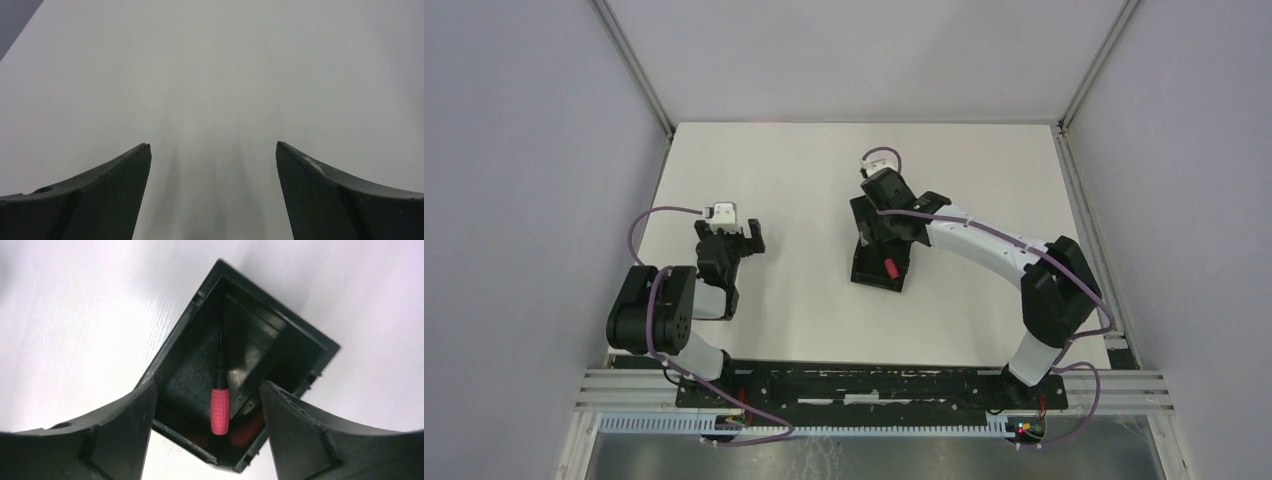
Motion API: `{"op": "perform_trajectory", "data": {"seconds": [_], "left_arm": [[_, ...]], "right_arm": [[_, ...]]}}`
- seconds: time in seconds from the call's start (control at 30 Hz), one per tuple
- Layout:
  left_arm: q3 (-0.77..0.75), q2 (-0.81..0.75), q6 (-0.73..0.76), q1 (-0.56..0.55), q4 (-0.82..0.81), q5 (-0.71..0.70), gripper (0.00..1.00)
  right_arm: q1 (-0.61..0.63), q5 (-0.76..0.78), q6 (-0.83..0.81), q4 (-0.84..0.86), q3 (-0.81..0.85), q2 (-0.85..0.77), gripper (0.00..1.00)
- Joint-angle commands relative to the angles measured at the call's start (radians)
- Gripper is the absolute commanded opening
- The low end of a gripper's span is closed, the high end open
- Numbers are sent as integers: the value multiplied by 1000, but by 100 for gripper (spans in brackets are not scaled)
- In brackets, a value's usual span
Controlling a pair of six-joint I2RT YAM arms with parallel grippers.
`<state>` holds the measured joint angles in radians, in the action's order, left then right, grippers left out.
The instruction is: Put the screwdriver in the bin
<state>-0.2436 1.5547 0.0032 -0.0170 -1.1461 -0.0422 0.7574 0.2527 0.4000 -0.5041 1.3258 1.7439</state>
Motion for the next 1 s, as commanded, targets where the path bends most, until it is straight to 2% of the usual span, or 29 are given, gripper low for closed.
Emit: {"op": "perform_trajectory", "data": {"seconds": [0.0, 0.17, 0.47, 0.67, 0.8, 0.97], "left_arm": [[-5, -16, -32, 6, -29, 9, 100], [-5, -17, -32, 6, -29, 8, 100], [-5, -15, -32, 6, -29, 8, 100], [-5, -14, -32, 6, -29, 7, 100], [-5, -15, -32, 6, -29, 7, 100], [-3, -16, -32, 6, -31, 7, 100]], "right_arm": [[-8, 84, -56, -8, 76, -154, 96], [-117, 108, -179, 155, -94, -360, 98], [-405, 243, -332, 683, -763, -765, 98], [-493, 289, -340, 985, -1113, -857, 98], [-501, 288, -333, 1070, -1198, -853, 98], [-504, 292, -325, 1060, -1192, -833, 98]]}}
